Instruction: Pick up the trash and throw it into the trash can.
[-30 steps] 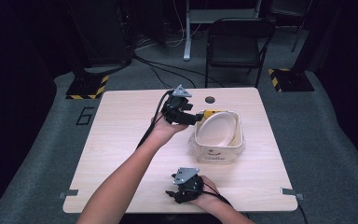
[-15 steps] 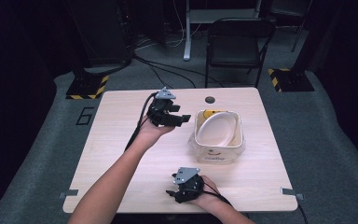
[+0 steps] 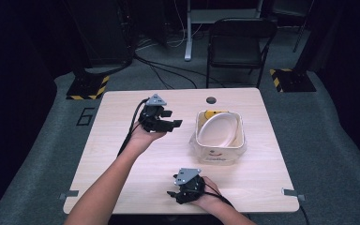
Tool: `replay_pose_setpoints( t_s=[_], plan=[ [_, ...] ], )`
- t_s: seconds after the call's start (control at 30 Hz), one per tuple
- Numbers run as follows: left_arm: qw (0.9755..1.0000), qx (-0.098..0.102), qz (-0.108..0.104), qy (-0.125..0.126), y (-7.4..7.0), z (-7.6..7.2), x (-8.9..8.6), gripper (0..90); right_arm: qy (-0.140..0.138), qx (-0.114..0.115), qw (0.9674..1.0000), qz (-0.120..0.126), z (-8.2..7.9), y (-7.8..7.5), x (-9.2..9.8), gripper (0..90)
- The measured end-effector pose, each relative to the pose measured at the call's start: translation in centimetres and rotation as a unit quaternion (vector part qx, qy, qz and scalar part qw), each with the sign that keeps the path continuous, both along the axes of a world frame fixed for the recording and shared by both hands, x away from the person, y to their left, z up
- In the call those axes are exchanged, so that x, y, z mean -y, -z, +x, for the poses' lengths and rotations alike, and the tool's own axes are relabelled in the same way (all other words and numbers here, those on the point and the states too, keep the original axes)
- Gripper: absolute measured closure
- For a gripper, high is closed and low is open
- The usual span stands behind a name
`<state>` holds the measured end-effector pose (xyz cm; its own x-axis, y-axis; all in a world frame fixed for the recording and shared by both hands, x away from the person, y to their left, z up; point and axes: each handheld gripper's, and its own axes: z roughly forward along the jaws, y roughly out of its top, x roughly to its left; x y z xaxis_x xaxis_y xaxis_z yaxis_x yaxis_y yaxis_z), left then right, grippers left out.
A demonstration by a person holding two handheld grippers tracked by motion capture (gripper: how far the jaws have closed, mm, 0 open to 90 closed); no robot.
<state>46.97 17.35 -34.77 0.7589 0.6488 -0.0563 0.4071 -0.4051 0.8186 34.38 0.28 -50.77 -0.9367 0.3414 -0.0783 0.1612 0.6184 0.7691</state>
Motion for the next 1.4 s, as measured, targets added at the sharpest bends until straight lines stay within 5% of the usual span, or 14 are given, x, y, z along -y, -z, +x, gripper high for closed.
replay_pose_setpoints(
  t_s=[0.63,1.4],
  plan=[
    [0.9999,-0.003,-0.004,-0.015,3.7,-2.0,-5.3,39.7,0.007,-0.001,1.0000,-0.002,0.1,0.0,0.2,35.9],
    [0.9981,-0.025,0.004,-0.056,10.7,-4.8,-10.7,39.7,0.018,-0.009,0.9998,-0.004,0.3,0.2,0.3,35.7]
  ],
)
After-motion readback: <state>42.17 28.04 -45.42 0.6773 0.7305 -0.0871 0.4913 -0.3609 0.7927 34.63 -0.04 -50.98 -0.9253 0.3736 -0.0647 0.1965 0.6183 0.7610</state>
